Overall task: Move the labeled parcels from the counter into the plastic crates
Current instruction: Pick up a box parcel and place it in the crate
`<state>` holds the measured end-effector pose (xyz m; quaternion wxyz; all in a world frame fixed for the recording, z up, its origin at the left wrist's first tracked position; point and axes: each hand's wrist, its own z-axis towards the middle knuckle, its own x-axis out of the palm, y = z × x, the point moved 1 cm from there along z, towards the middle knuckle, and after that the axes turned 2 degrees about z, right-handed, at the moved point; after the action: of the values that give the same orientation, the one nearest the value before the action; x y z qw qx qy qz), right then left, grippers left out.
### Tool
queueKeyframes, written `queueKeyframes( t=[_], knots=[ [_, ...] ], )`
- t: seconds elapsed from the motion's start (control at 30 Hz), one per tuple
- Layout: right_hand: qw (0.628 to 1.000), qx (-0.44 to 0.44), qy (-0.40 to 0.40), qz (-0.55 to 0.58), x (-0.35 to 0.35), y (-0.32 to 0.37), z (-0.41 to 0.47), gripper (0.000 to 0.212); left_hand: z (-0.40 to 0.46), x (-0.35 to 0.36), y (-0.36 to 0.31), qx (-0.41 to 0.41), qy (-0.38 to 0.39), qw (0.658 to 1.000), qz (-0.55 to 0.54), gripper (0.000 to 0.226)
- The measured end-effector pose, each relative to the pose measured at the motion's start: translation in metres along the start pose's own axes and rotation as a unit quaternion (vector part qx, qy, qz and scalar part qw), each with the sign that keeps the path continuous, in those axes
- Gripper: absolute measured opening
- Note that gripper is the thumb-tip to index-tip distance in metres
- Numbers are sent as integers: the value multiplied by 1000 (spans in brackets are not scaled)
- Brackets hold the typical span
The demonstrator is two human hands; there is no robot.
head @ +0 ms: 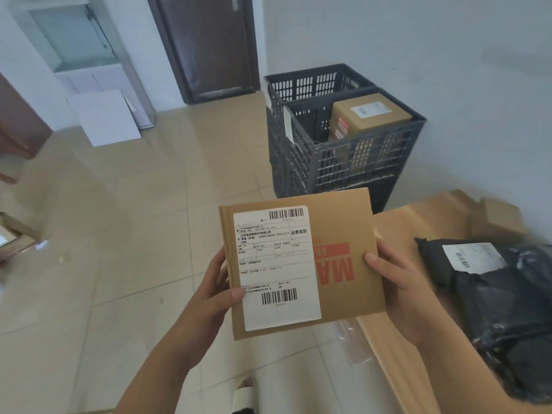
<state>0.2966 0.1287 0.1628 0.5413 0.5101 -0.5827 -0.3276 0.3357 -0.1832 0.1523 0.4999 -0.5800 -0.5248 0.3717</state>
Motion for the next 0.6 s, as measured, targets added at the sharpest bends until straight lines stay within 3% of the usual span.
queueKeyframes(
  t=[0.13,0.33,0.6],
  knots=[
    [1000,4,-26,-6,47,-4,28,39,24,-55,-11,0,28,1000,-3,95],
    [999,12,-50,-19,116,-7,68,52,55,-135,-25,12,58,998,-6,94],
    [994,33,-99,-22,146,-12,124,56,102,-188,-26,-2,73,997,-26,99]
  ],
)
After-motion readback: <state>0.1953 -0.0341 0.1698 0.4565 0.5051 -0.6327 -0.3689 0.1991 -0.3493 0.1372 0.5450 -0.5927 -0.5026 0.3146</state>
